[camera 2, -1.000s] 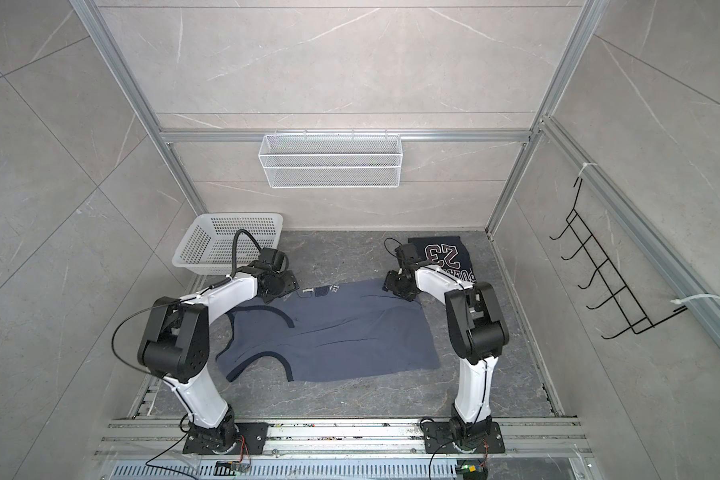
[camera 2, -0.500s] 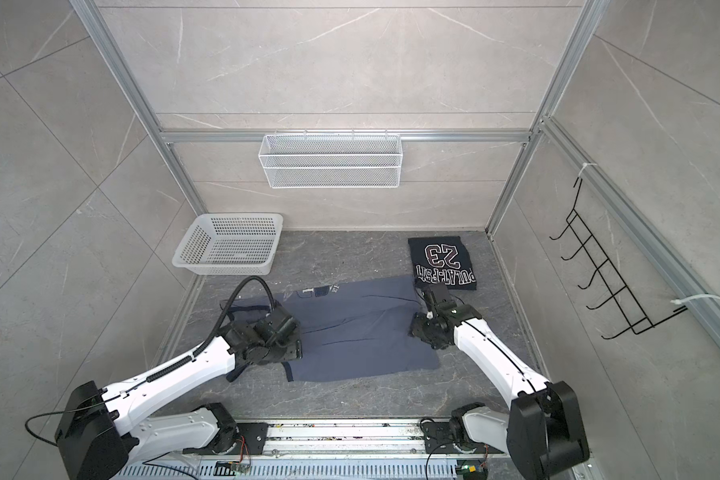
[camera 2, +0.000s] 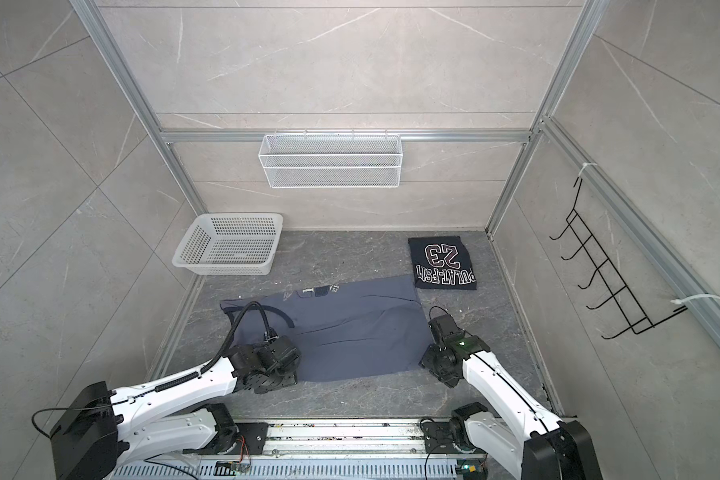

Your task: Fold and stack the tank tops

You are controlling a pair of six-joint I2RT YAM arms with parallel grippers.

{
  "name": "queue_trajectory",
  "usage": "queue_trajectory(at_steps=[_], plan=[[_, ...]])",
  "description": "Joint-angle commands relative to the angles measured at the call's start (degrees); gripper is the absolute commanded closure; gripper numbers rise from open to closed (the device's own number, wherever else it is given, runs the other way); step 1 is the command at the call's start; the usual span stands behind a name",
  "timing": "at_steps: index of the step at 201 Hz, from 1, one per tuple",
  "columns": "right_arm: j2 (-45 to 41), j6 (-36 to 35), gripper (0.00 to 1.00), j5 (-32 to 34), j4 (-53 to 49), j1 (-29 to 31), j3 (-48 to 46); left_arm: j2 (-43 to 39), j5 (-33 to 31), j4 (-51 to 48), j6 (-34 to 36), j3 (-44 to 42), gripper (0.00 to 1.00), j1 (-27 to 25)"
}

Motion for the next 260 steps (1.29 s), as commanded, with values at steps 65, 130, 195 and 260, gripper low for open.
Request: queue_trajectory(at_steps=[65, 130, 195, 260], plan=[[9.0, 0.2, 0.46, -0.1, 10.5, -0.1, -1.2, 4.1, 1.3, 7.5, -2.4, -3.4, 0.52, -0.2], [9.8, -1.5, 0.67, 1.7, 10.5, 0.0, -0.8, 6.6, 1.9, 10.2, -1.8, -2.3, 0.66, -0.2], [5.6, -3.2, 0.93, 4.2, 5.6, -0.1, 2.0, 3.7, 0.0, 5.1, -0.9, 2.3, 0.97, -0.2], [10.1, -7.9, 0.96, 5.4, 4.2, -0.1, 15.1, 0.2, -3.7, -0.3, 4.6, 11.1, 1.00, 5.4]])
